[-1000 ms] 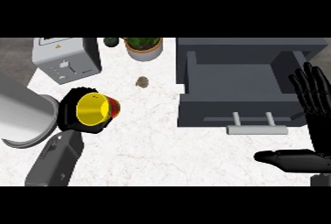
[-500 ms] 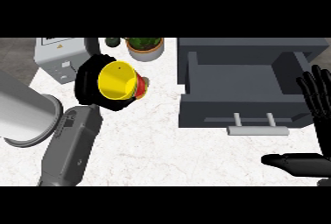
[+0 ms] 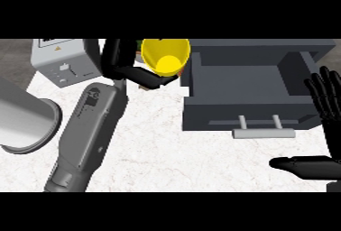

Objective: Pick up the cup, place it into the drawer and close the drawer

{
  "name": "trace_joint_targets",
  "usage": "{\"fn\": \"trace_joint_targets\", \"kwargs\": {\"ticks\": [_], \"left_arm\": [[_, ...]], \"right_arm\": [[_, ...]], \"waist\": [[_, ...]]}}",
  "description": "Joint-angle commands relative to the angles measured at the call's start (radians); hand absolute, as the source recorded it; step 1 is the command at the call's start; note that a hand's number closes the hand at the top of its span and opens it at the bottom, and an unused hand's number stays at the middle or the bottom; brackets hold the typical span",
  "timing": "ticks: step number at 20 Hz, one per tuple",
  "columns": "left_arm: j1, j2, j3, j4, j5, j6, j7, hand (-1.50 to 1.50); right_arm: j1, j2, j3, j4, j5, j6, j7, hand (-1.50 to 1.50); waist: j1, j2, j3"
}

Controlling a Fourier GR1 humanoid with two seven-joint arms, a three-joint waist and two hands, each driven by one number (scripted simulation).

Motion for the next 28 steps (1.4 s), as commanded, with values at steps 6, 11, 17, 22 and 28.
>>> {"fn": "trace_joint_targets", "kwargs": {"ticks": [6,11,17,22,28], "left_arm": [[-0.276,-0.007,-0.078,0.227,0.07,0.187,0.07,1.5],[-0.363,-0.008,-0.177,0.317,0.182,0.26,0.123,1.5],[-0.388,-0.008,-0.296,0.451,0.294,0.317,0.048,1.5],[-0.454,-0.008,-0.373,0.544,0.365,0.336,0.043,1.5],[-0.407,-0.008,-0.528,0.561,0.4,0.384,0.061,1.5]], "right_arm": [[-0.087,-0.015,0.003,0.008,-0.01,-0.009,0.079,-1.5],[-0.017,-0.005,-0.009,0.05,0.0,0.018,-0.043,-1.5],[0.003,-0.027,-0.032,-0.002,-0.043,0.047,-0.02,-1.5],[-0.106,-0.007,0.009,0.078,0.007,0.009,-0.017,-1.5],[-0.101,-0.018,-0.008,0.072,-0.003,0.013,0.001,-1.5]], "waist": [[-0.014,0.005,0.0],[-0.023,0.006,0.0],[-0.051,0.009,0.0],[-0.06,0.018,0.001],[-0.058,0.014,0.001]]}}
